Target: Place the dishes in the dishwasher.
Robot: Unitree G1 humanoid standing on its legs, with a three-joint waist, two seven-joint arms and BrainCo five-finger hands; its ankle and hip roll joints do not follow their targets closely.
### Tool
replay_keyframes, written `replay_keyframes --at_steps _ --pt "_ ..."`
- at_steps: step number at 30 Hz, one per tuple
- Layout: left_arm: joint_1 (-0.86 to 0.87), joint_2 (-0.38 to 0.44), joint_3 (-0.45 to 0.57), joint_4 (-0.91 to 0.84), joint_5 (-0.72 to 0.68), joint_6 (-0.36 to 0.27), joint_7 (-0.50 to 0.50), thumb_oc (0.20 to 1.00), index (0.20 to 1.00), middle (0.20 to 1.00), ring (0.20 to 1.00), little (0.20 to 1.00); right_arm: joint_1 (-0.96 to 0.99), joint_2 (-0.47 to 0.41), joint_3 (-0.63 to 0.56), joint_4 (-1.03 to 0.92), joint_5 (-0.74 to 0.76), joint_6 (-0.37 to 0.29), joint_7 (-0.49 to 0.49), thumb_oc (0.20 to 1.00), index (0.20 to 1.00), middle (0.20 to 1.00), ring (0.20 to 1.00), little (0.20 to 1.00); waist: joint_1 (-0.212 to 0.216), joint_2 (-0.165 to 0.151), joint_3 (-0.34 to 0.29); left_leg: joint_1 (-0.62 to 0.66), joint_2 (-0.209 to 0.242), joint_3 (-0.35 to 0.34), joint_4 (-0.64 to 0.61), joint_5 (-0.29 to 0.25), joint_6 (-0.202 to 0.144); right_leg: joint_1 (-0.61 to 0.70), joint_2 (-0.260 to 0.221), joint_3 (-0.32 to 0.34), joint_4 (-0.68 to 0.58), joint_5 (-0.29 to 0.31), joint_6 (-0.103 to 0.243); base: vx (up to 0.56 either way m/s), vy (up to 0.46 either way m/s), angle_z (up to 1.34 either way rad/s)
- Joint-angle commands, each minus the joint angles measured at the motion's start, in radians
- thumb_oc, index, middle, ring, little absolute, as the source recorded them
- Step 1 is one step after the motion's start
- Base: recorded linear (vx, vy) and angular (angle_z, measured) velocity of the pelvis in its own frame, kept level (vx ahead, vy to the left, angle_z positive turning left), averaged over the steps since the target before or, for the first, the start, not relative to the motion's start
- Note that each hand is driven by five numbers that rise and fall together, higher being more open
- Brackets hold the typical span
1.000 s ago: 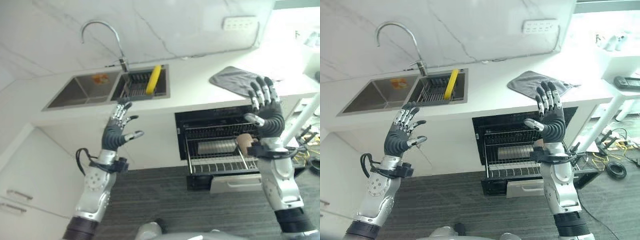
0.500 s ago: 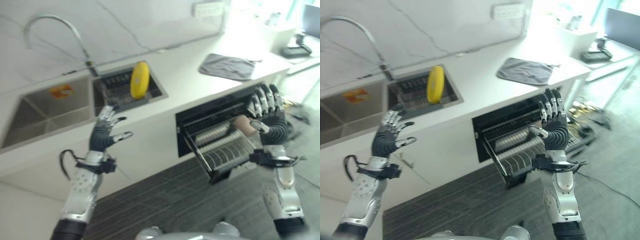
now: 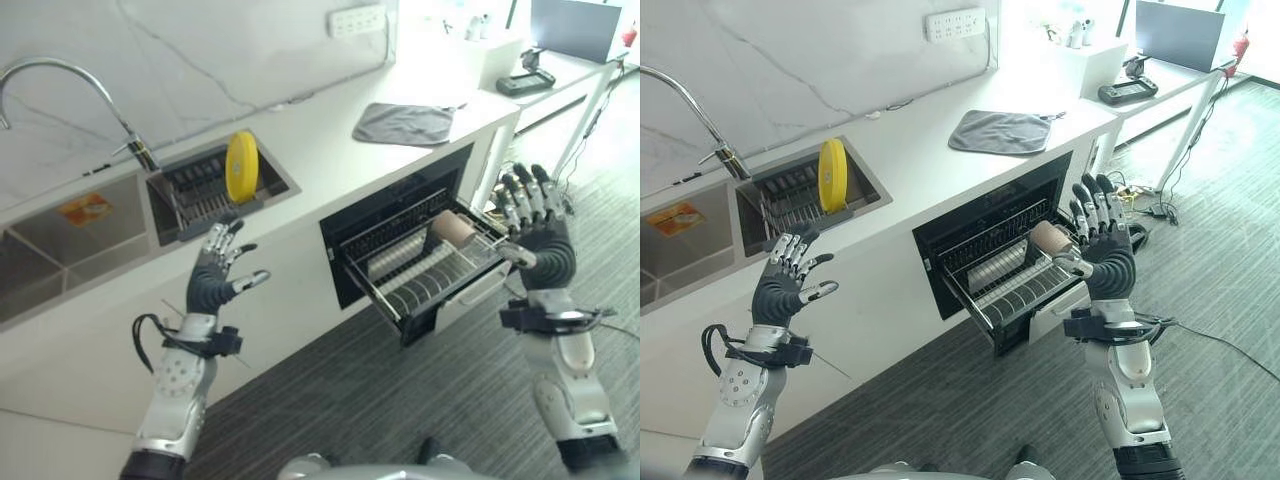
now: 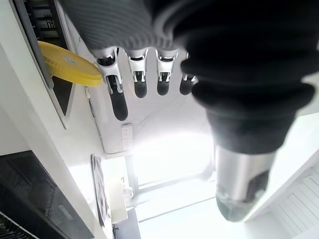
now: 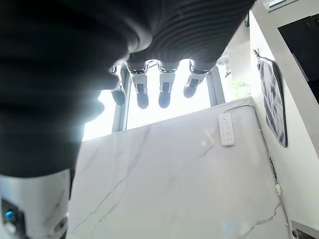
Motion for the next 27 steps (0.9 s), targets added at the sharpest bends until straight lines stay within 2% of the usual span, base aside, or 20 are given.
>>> replay_keyframes --at_steps 1,3,4,5,6,8,9,10,12,13,14,16,17,18,19,21,23,26,27 --pt "-0.011 0.02 0.019 -0.076 0.029 -0.061 0.033 1.0 1.0 1.0 1.0 1.0 -0.101 -0.001 -0.013 -0.015 0.034 -0.04 0.016 1.0 1.0 1.0 1.0 1.0 0.028 -0.041 0.014 -0.166 0.048 -0.172 0.109 0.008 -0.022 0.18 -0.001 -0.004 -0.11 -0.045 0.036 0.03 0.207 -0.69" --pt "0.019 0.023 0.035 -0.094 0.022 -0.055 0.037 1.0 1.0 1.0 1.0 1.0 -0.096 0.015 -0.007 -0.009 0.022 -0.04 0.034 1.0 1.0 1.0 1.0 1.0 0.038 -0.026 0.004 -0.14 0.081 -0.22 -0.029 0.097 -0.049 0.189 0.004 0.012 -0.13 -0.04 0.044 0.16 0.363 -0.65" --pt "0.031 0.023 0.043 -0.099 0.017 -0.053 0.036 1.0 1.0 1.0 1.0 1.0 -0.092 0.018 -0.007 -0.011 0.022 -0.031 0.043 1.0 1.0 1.0 1.0 1.0 0.038 -0.02 -0.003 -0.129 0.099 -0.24 -0.081 0.124 -0.06 0.19 -0.001 0.02 -0.132 -0.04 0.048 0.16 0.409 -0.47" --pt "0.037 0.023 0.048 -0.101 0.014 -0.053 0.033 1.0 1.0 1.0 1.0 1.0 -0.088 0.018 -0.008 -0.015 0.023 -0.023 0.049 1.0 1.0 1.0 1.0 1.0 0.034 -0.016 -0.007 -0.115 0.114 -0.241 -0.12 0.149 -0.068 0.19 -0.007 0.024 -0.129 -0.043 0.052 0.21 0.636 -0.65" --pt "0.04 0.023 0.056 -0.097 0.003 -0.061 0.018 1.0 1.0 1.0 1.0 1.0 -0.077 0.01 -0.018 -0.031 0.026 -0.013 0.054 1.0 1.0 1.0 1.0 1.0 0.019 -0.003 -0.011 -0.095 0.149 -0.223 -0.178 0.192 -0.083 0.186 -0.024 0.022 -0.102 -0.06 0.059 0.19 0.705 -0.61" --pt "0.036 0.025 0.062 -0.09 0.004 -0.066 0.011 1.0 1.0 1.0 1.0 1.0 -0.071 0.003 -0.032 -0.042 0.036 -0.013 0.069 1.0 1.0 1.0 1.0 1.0 0.01 0.006 -0.015 -0.084 0.165 -0.213 -0.192 0.193 -0.086 0.176 -0.044 0.014 -0.051 -0.089 0.066 0.18 0.753 -0.42" --pt "0.029 0.03 0.061 -0.082 0.0 -0.074 0.003 1.0 1.0 1.0 1.0 1.0 -0.066 0.002 -0.036 -0.045 0.028 -0.027 0.066 1.0 1.0 1.0 1.0 1.0 0.005 0.012 -0.017 -0.09 0.157 -0.215 -0.17 0.171 -0.078 0.162 -0.066 0.012 0.02 -0.129 0.071 0.18 0.823 -0.28" --pt "0.02 0.033 0.053 -0.07 0.015 -0.044 0.008 1.0 1.0 1.0 1.0 1.0 -0.066 0.01 -0.034 -0.043 0.026 -0.015 0.051 1.0 1.0 1.0 1.0 1.0 0.006 0.01 -0.02 -0.095 0.124 -0.222 -0.138 0.135 -0.062 0.15 -0.089 0.017 0.076 -0.158 0.08 0.19 0.842 -0.25" --pt "-0.007 0.047 0.027 -0.049 0.013 -0.049 0.005 1.0 1.0 1.0 1.0 1.0 -0.066 0.023 -0.021 -0.025 0.062 -0.013 0.049 1.0 1.0 1.0 1.0 1.0 0.009 0.002 -0.024 -0.108 0.075 -0.233 -0.096 0.089 -0.03 0.153 -0.115 0.018 0.138 -0.2 0.083 0.16 0.484 -0.21" --pt "-0.02 0.049 0.013 -0.046 0.011 -0.031 -0.017 1.0 1.0 1.0 1.0 1.0 -0.053 0.038 -0.014 -0.022 0.04 -0.024 0.057 1.0 1.0 1.0 1.0 1.0 0.019 -0.008 -0.03 -0.124 0.03 -0.255 -0.066 0.062 -0.003 0.16 -0.123 0.024 0.162 -0.214 0.08 0.18 0.363 -0.1" --pt "-0.016 0.048 0.013 -0.051 0.039 -0.024 -0.031 1.0 1.0 1.0 1.0 1.0 -0.04 0.045 -0.01 -0.032 0.019 -0.021 0.068 1.0 1.0 1.0 1.0 1.0 0.029 -0.012 -0.033 -0.122 -0.001 -0.266 -0.065 0.051 0.016 0.157 -0.122 0.018 0.172 -0.206 0.08 0.16 0.374 0.16" --pt "0.002 0.06 0.015 -0.058 0.046 -0.031 -0.023 1.0 1.0 1.0 1.0 1.0 -0.047 0.037 0.003 -0.041 0.014 -0.011 0.077 1.0 1.0 1.0 1.0 1.0 0.043 -0.011 -0.037 -0.073 -0.034 -0.235 -0.117 0.054 0.038 0.144 -0.107 0.0 0.162 -0.162 0.085 0.06 0.27 0.18" --pt "0.015 0.072 0.031 -0.068 0.006 -0.037 -0.028 1.0 1.0 1.0 1.0 1.0 -0.053 0.04 0.007 -0.046 0.023 -0.009 0.073 1.0 1.0 1.0 1.0 1.0 0.046 -0.015 -0.028 -0.065 -0.037 -0.22 -0.144 0.057 0.025 0.143 -0.044 0.0 0.049 -0.107 0.084 -0.01 0.124 -0.3" --pt "0.023 0.073 0.041 -0.074 -0.004 -0.049 -0.035 1.0 1.0 1.0 1.0 1.0 -0.052 0.043 0.006 -0.055 0.015 -0.008 0.063 1.0 1.0 1.0 1.0 1.0 0.054 -0.021 -0.02 -0.072 -0.037 -0.218 -0.138 0.053 0.016 0.16 -0.033 -0.008 -0.019 -0.085 0.083 -0.07 0.046 -0.54" --pt "0.013 0.069 0.034 -0.071 0.017 -0.059 -0.002 1.0 1.0 1.0 1.0 1.0 -0.054 0.043 0.004 -0.033 0.029 -0.019 0.087 1.0 1.0 1.0 1.0 1.0 0.046 -0.026 -0.012 -0.061 -0.041 -0.215 -0.161 0.055 0.026 0.151 -0.042 0.007 -0.03 -0.064 0.089 -0.05 -0.029 -0.48" --pt "0.0 0.067 0.023 -0.061 0.01 -0.063 0.002 1.0 1.0 1.0 1.0 1.0 -0.043 0.038 -0.002 -0.009 0.036 -0.039 0.098 1.0 1.0 1.0 1.0 1.0 0.038 -0.032 -0.012 -0.076 -0.036 -0.219 -0.151 0.06 0.023 0.157 -0.025 0.026 -0.059 -0.059 0.08 -0.01 -0.054 -0.13" --pt "-0.002 0.055 0.019 -0.062 0.006 -0.059 -0.017 1.0 1.0 1.0 1.0 1.0 -0.045 0.041 -0.006 0.001 0.044 -0.05 0.099 1.0 1.0 1.0 1.0 1.0 0.048 -0.038 -0.018 -0.074 -0.032 -0.207 -0.164 0.064 0.026 0.171 -0.035 0.002 -0.083 -0.053 0.089 0.03 -0.083 0.14" --pt "0.012 0.047 0.017 -0.071 0.023 -0.044 -0.053 1.0 1.0 1.0 1.0 1.0 -0.029 0.035 -0.031 -0.026 0.061 -0.026 0.107 1.0 1.0 1.0 1.0 1.0 0.048 -0.044 -0.023 -0.07 -0.019 -0.187 -0.174 0.068 0.015 0.201 -0.039 -0.016 -0.135 -0.036 0.095 0.07 -0.102 0.05" --pt "0.017 0.046 0.023 -0.069 0.01 -0.033 -0.056 1.0 1.0 1.0 1.0 1.0 -0.026 0.043 -0.026 -0.046 0.036 0.02 0.102 1.0 1.0 1.0 1.0 1.0 0.047 -0.04 -0.027 -0.058 -0.01 -0.164 -0.199 0.082 0.007 0.219 -0.043 -0.035 -0.152 -0.033 0.099 0.11 -0.096 0.11"
